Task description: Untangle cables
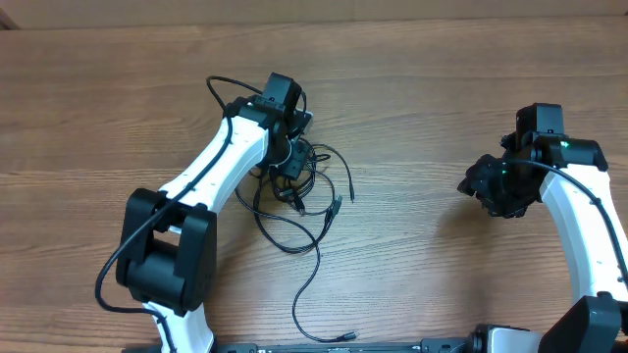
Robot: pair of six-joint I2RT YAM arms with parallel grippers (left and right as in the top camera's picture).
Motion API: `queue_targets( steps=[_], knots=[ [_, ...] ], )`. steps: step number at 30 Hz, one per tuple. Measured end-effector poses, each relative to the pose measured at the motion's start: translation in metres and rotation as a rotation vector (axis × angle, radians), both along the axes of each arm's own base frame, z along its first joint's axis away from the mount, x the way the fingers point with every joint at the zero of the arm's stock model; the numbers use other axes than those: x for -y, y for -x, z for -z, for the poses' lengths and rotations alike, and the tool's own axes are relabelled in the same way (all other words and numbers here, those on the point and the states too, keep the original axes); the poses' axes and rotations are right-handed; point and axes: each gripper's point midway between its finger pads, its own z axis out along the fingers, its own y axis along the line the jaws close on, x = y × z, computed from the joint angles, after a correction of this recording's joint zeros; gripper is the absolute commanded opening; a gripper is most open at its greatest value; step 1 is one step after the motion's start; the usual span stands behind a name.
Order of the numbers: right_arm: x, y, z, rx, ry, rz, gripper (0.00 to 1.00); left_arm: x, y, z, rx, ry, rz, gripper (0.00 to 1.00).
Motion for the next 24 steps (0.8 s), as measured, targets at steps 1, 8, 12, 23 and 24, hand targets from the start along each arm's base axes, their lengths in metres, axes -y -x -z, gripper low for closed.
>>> queue_targets(
  steps=[1,8,12,23,24],
  knots=[
    [0.0,0.0,0.0,0.0,0.0,0.0,0.49,0.001,0.001,0.003,-0.011,0.004,0.001,0.32],
    [0.0,0.0,0.0,0.0,0.0,0.0,0.49,0.011,0.009,0.018,-0.066,0.015,0.0,0.04],
    [0.0,0.0,0.0,0.0,0.0,-0.001,0.49,0.017,0.018,0.013,-0.108,0.036,0.004,0.04],
    [-0.023,-0.011,-0.008,0.088,-0.116,-0.142,0.56,0.085,-0.039,-0.217,0.274,0.451,0.106,0.04],
    [-0.029,-0.014,-0.011,0.11,-0.147,-0.168,0.57,0.087,-0.036,-0.245,0.321,0.495,0.127,0.04]
  ],
)
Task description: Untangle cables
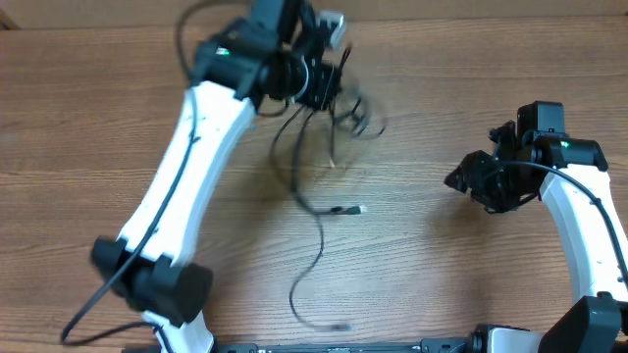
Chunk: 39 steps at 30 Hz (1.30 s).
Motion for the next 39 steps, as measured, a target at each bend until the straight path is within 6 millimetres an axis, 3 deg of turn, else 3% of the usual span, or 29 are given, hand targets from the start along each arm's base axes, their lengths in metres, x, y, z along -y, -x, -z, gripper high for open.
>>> queue_targets(
  steps=[3,6,8,13,18,22,26,31,34,39],
  knots=[
    [-0.02,-0.012,-0.013,0.092,-0.111,-0.077,0.59,0.003,0.019,-0.061,0.097,0.097,0.048,0.04],
    [-0.039,-0.024,-0.03,0.193,-0.232,-0.147,0.61,0.002,0.04,-0.09,0.128,0.147,0.083,0.04],
    [-0.057,-0.034,-0.051,0.293,-0.357,-0.209,0.61,0.0,0.053,-0.089,0.087,0.145,0.095,0.04],
    [-0.081,-0.041,-0.089,0.443,-0.558,-0.314,0.63,-0.005,0.064,-0.057,-0.057,0.089,0.086,0.04],
    [-0.091,-0.035,-0.103,0.463,-0.646,-0.352,0.64,0.002,0.066,-0.04,-0.101,0.071,0.102,0.04],
    [-0.101,-0.03,-0.107,0.46,-0.681,-0.385,0.64,0.012,0.069,-0.043,-0.086,0.083,0.13,0.04],
    [-0.117,-0.024,-0.105,0.443,-0.682,-0.432,0.63,0.02,0.072,-0.049,-0.079,0.122,0.165,0.04],
    [-0.128,-0.023,-0.089,0.411,-0.581,-0.456,0.56,0.026,0.079,-0.055,-0.095,0.167,0.203,0.04],
    [-0.121,-0.03,-0.068,0.366,-0.441,-0.401,0.56,0.029,0.083,-0.058,-0.1,0.192,0.233,0.04],
    [-0.105,-0.039,-0.052,0.33,-0.315,-0.317,0.55,0.028,0.082,-0.057,-0.086,0.181,0.237,0.04]
  ],
)
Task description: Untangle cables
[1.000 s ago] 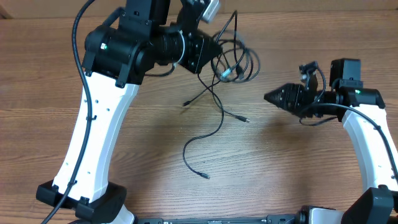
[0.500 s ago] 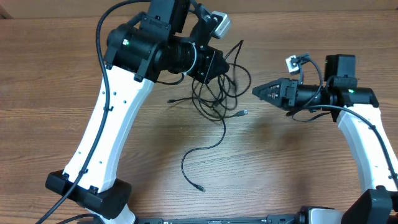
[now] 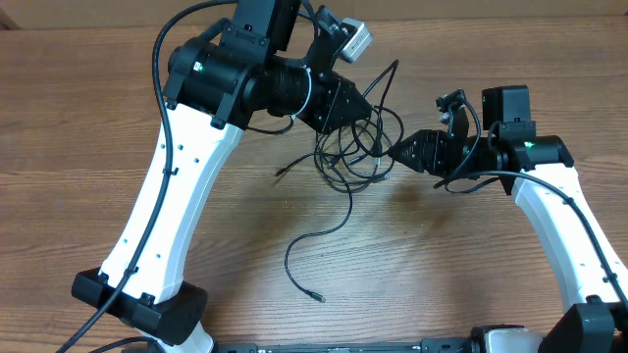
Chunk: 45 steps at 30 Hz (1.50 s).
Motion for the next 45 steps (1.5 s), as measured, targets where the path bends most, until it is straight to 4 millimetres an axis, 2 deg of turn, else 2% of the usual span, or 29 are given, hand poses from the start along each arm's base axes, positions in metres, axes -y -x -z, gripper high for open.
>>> queue_targets(
  steps=[5,8,11,14,15,16,17,20,22,25,29,32,35,41,44,45],
  knots=[
    [0.013,0.002,0.013,-0.047,0.084,0.059,0.55,-0.008,-0.009,0.005,0.043,-0.059,-0.043,0.04],
    [0.021,0.004,0.02,-0.074,0.133,0.086,0.55,-0.011,-0.014,-0.011,0.135,-0.057,-0.057,0.04],
    [0.027,0.006,0.025,-0.091,0.169,0.102,0.55,-0.012,-0.018,-0.054,0.303,0.005,-0.072,0.04],
    [0.032,0.01,0.03,-0.113,0.204,0.115,0.54,-0.021,-0.013,-0.113,0.494,0.095,-0.102,0.04],
    [0.035,0.012,0.032,-0.124,0.218,0.121,0.55,-0.029,-0.008,-0.138,0.567,0.132,-0.122,0.04],
    [0.037,0.013,0.034,-0.133,0.233,0.126,0.55,-0.036,-0.005,-0.154,0.612,0.154,-0.14,0.04],
    [0.04,0.015,0.037,-0.142,0.252,0.133,0.54,-0.048,0.0,-0.178,0.677,0.19,-0.175,0.04],
    [0.047,0.018,0.041,-0.159,0.293,0.147,0.55,-0.084,0.013,-0.228,0.812,0.254,-0.277,0.04],
    [0.05,0.019,0.043,-0.168,0.313,0.155,0.55,-0.109,0.019,-0.25,0.866,0.276,-0.354,0.04],
    [0.053,0.019,0.044,-0.169,0.329,0.161,0.55,-0.149,0.022,-0.271,0.915,0.28,-0.485,0.04],
    [0.054,0.019,0.045,-0.169,0.338,0.164,0.55,-0.2,0.006,-0.27,0.885,0.234,-0.698,0.04],
    [0.055,0.019,0.045,-0.17,0.339,0.165,0.55,-0.234,-0.009,-0.258,0.817,0.196,-0.848,0.04],
    [0.055,0.02,0.045,-0.172,0.341,0.165,0.55,-0.264,-0.02,-0.235,0.724,0.132,-0.993,0.04],
    [0.055,0.022,0.046,-0.181,0.343,0.164,0.55,-0.317,-0.031,-0.17,0.516,-0.11,-1.273,0.04],
    [0.055,0.023,0.046,-0.185,0.344,0.163,0.55,-0.349,-0.036,-0.131,0.4,-0.282,-1.417,0.04],
    [0.055,0.024,0.047,-0.188,0.345,0.162,0.55,-0.368,-0.039,-0.109,0.336,-0.383,-1.495,0.04]
  ],
)
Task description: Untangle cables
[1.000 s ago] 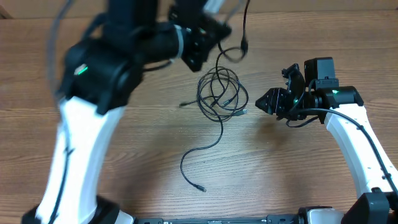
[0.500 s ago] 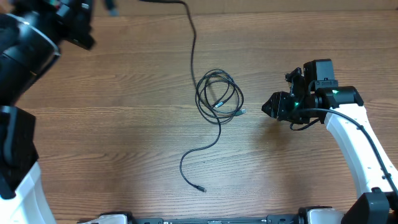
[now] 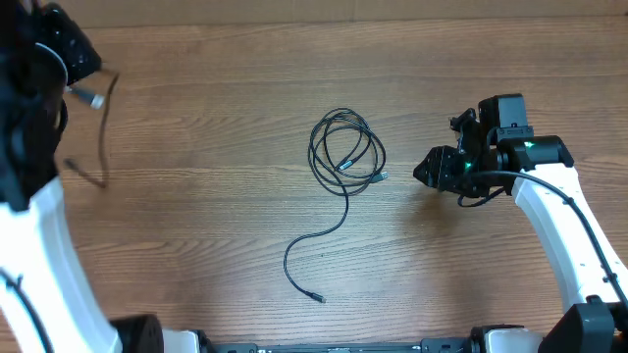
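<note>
One black cable (image 3: 345, 149) lies coiled on the table's middle, a small plug at the coil's right side, and its tail (image 3: 306, 257) runs down toward the front. A second thin cable (image 3: 104, 137) with a silver plug (image 3: 90, 97) hangs in the air at the far left. It hangs from my raised left gripper (image 3: 71, 67), whose fingers are mostly hidden against the dark arm. My right gripper (image 3: 420, 172) sits just right of the coil, its tip pointing at it with nothing visibly held. Its jaws show as one dark wedge.
The wooden table (image 3: 216, 226) carries only the coiled cable. My left arm (image 3: 39, 245) rises tall along the left edge. The right arm (image 3: 559, 216) curves in from the front right corner.
My left arm has swung from over the table's middle to the far left, taking one cable with it. The other cable now lies coiled on the table. The right gripper has drawn back slightly right.
The tangle lay on the table under my left gripper, with the right gripper far right. Then the left gripper held the tangle lifted. Then the right gripper's tip was at the raised tangle. Now the cables are apart, one hanging at the left and one on the table.
</note>
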Robot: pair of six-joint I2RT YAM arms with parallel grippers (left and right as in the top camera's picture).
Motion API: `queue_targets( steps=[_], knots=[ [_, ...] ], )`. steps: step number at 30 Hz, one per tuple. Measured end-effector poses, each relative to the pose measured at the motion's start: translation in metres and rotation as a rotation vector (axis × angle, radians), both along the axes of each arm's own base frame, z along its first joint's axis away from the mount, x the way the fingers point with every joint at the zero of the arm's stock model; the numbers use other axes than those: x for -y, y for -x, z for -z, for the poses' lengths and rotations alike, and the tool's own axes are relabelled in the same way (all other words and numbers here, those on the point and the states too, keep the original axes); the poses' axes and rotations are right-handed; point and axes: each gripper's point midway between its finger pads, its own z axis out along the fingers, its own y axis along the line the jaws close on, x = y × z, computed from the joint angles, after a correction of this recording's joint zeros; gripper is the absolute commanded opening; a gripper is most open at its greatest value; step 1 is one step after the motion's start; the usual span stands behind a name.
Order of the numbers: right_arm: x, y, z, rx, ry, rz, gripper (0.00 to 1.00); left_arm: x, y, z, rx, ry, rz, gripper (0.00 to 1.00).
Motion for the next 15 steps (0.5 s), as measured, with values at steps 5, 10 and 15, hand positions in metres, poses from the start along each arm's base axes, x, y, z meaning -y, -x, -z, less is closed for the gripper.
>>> queue_targets(
  steps=[5,10,15],
  knots=[
    [0.0,0.001,0.0,-0.005,0.0,0.0,0.55,-0.037,-0.011,0.054,-0.211,-0.068,-0.203,0.04],
    [0.0,0.002,0.001,-0.009,0.0,0.0,0.55,-0.049,-0.027,0.111,-0.418,-0.094,-0.249,0.04],
    [0.0,0.004,0.001,-0.018,0.001,0.001,0.55,-0.053,-0.039,0.159,-0.575,-0.089,-0.256,0.04]
  ],
)
